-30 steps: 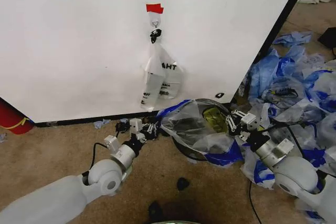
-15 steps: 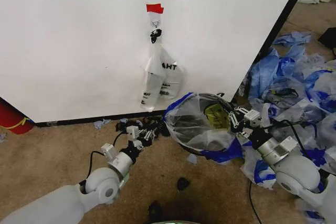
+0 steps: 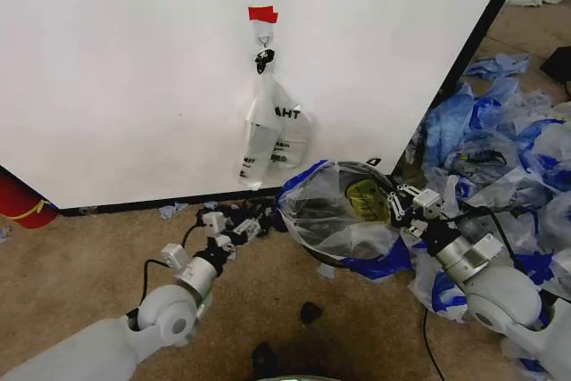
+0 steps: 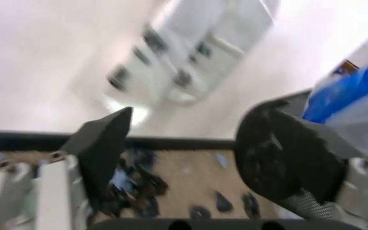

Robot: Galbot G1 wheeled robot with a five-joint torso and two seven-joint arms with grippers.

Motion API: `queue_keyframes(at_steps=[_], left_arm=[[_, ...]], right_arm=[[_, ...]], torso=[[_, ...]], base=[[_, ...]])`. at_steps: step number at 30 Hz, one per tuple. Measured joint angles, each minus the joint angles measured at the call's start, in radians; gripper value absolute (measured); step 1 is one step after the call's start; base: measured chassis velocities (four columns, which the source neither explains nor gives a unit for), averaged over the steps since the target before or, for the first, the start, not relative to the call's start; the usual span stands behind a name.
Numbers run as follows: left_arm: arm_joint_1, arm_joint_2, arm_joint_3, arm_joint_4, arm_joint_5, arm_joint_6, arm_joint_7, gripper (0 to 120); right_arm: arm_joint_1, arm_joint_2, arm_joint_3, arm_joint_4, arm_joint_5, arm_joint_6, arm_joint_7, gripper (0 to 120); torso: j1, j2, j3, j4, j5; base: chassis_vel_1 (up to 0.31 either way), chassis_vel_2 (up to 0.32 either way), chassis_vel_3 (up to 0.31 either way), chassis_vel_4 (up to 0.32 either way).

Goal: Pick up the garbage bag from the wall and place it over the trash bin.

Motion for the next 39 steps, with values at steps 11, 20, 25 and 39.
queue_keyframes(at_steps=[11, 20, 25, 39], left_arm=[[0.034, 0.063, 0.05, -0.318, -0.065, 0.107, -0.106, 100], [-0.041, 0.048, 0.127, -0.34, -0.161, 0.138, -0.139, 100], [-0.078, 0.064, 0.13, -0.356, -0.222, 0.139, -0.143, 100], [-0.328, -0.005, 0.296, -0.364, -0.455, 0.206, -0.251, 100]], right_arm=[[0.029, 0.104, -0.006, -0.017, -0.024, -0.006, 0.036, 0], [0.066, 0.132, -0.034, -0.044, -0.035, -0.018, 0.035, 0], [0.08, 0.148, -0.048, -0.062, -0.041, -0.025, 0.032, 0], [0.084, 0.164, -0.056, -0.071, -0.048, -0.037, 0.025, 0]], torso=[[0.0, 0.0, 0.0, 0.0, -0.0002], [0.0, 0.0, 0.0, -0.0001, 0.0], [0.0, 0.0, 0.0, -0.0001, 0.0001], [0.0, 0.0, 0.0, -0.0002, 0.0002]], base=[[0.0, 0.0, 0.0, 0.0], [0.0, 0.0, 0.0, 0.0], [0.0, 0.0, 0.0, 0.0], [0.0, 0.0, 0.0, 0.0]])
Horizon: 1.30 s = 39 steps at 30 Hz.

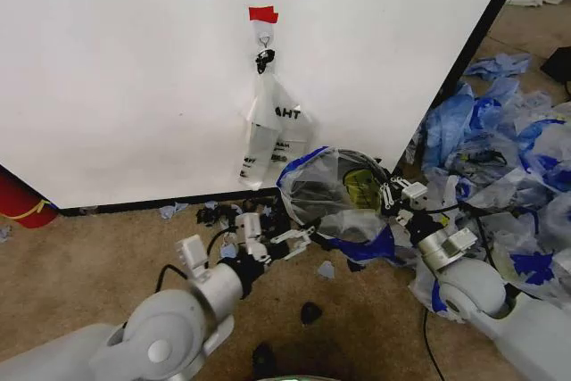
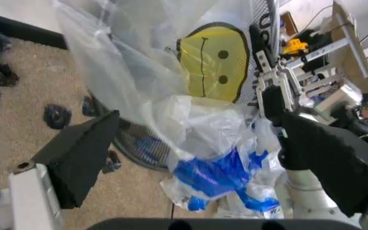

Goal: Pick up the garbage bag from the wall and place it over the trash bin.

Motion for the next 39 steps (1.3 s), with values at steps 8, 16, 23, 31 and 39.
queue_keyframes(at_steps=[8, 16, 23, 31, 39], left_arm=[[-0.075, -0.066, 0.062, 0.055, -0.009, -0.003, -0.02, 100], [-0.074, -0.071, 0.088, 0.08, 0.028, -0.004, -0.039, 90], [-0.073, -0.078, 0.095, 0.095, 0.046, -0.009, -0.058, 65], [-0.075, -0.075, 0.101, 0.099, 0.052, -0.018, -0.058, 35], [-0.069, -0.069, 0.104, 0.097, 0.059, -0.02, -0.055, 5]], right_arm=[[-0.018, -0.005, 0.014, 0.0, -0.003, 0.008, -0.002, 0], [-0.018, -0.012, 0.019, 0.004, -0.003, 0.015, -0.002, 0], [-0.016, -0.016, 0.02, 0.005, -0.003, 0.018, -0.002, 0], [-0.015, -0.014, 0.017, -0.003, -0.004, 0.023, -0.004, 0], [-0.004, -0.017, 0.013, -0.007, -0.001, 0.024, -0.004, 0]], torso=[[0.0, 0.0, 0.0, 0.0, 0.0001], [0.0, 0.0, 0.0, 0.0002, 0.0001], [0.0, 0.0, 0.0, 0.0001, 0.0], [0.0, 0.0, 0.0, 0.0001, 0.0], [0.0, 0.0, 0.0, 0.0001, 0.0]], base=[[0.0, 0.0, 0.0, 0.0], [0.0, 0.0, 0.0, 0.0], [0.0, 0.0, 0.0, 0.0], [0.0, 0.0, 0.0, 0.0], [0.0, 0.0, 0.0, 0.0]])
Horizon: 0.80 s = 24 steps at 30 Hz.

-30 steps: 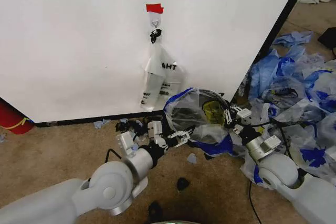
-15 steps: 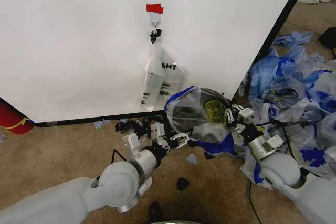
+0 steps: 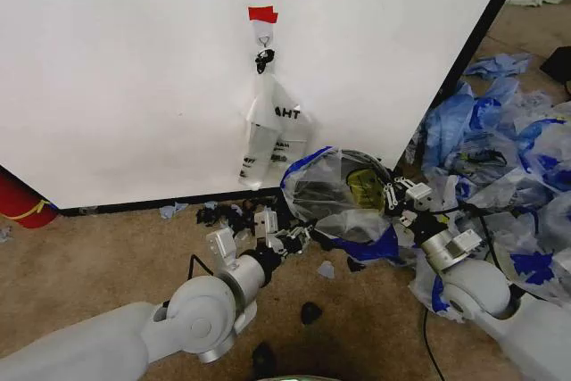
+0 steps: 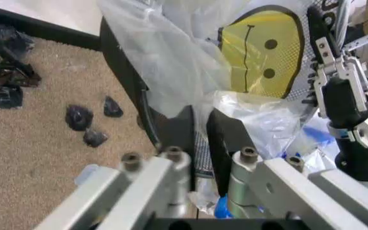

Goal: Pick up the garbage bag from the wall and place it over the trash bin.

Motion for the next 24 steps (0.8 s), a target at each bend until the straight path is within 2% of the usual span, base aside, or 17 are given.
queue_keyframes(at_steps=[2, 7, 15, 24], left_arm=[[0.003, 0.001, 0.0, -0.002, 0.003, -0.001, 0.0, 0], [0.015, 0.003, -0.003, -0.003, 0.01, -0.002, 0.0, 0], [0.119, 0.019, -0.049, -0.003, 0.075, -0.008, 0.005, 0], [0.183, 0.025, -0.075, -0.007, 0.111, -0.013, 0.019, 0]], right_arm=[[0.001, -0.001, 0.0, 0.001, 0.001, 0.0, 0.0, 0], [0.0, -0.002, 0.002, 0.01, 0.009, 0.001, 0.001, 0], [-0.001, -0.003, 0.012, 0.05, 0.127, -0.009, 0.027, 0], [-0.004, -0.033, 0.032, 0.069, 0.154, -0.011, 0.036, 0]], torso=[[0.0, 0.0, 0.0, 0.0, 0.0], [0.0, 0.0, 0.0, -0.0001, 0.0], [0.0, 0.0, 0.0, 0.0, 0.0], [0.0, 0.0, 0.0, -0.0001, 0.0]], base=[[0.0, 0.0, 0.0, 0.0], [0.0, 0.0, 0.0, 0.0], [0.0, 0.0, 0.0, 0.0], [0.0, 0.0, 0.0, 0.0]])
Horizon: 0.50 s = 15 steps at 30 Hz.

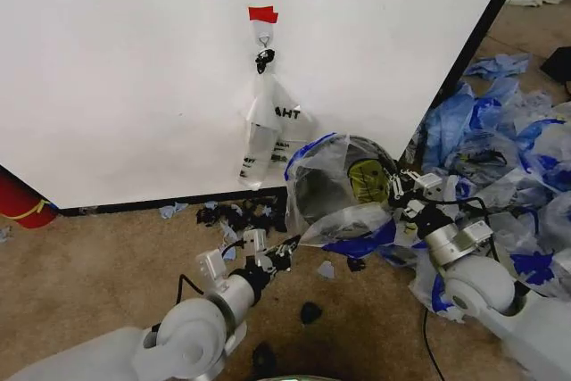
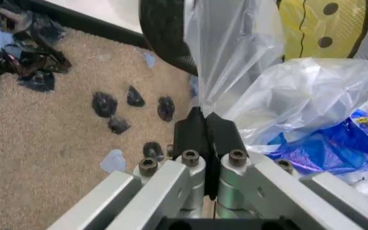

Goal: Pick up the garbage bag from the wall and place it over the trash bin.

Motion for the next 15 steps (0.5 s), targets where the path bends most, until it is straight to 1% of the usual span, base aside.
queue_keyframes(at_steps=[6, 12, 15], left_arm=[[0.001, -0.021, 0.001, 0.016, 0.006, -0.002, 0.001, 0], [-0.002, -0.053, 0.019, 0.064, 0.026, -0.015, 0.005, 0], [-0.006, -0.061, 0.025, 0.075, 0.029, -0.018, 0.007, 0]], right_arm=[[-0.004, -0.022, 0.013, 0.038, 0.073, -0.013, 0.015, 0], [-0.013, -0.039, 0.024, 0.087, 0.195, -0.038, 0.051, 0], [-0.011, -0.04, 0.024, 0.098, 0.223, -0.045, 0.061, 0]], torso=[[0.0, 0.0, 0.0, 0.0, -0.0001], [0.0, 0.0, 0.0, 0.0, 0.0], [0.0, 0.0, 0.0, 0.0001, 0.0]], base=[[0.0, 0.0, 0.0, 0.0], [0.0, 0.0, 0.0, 0.0], [0.0, 0.0, 0.0, 0.0]])
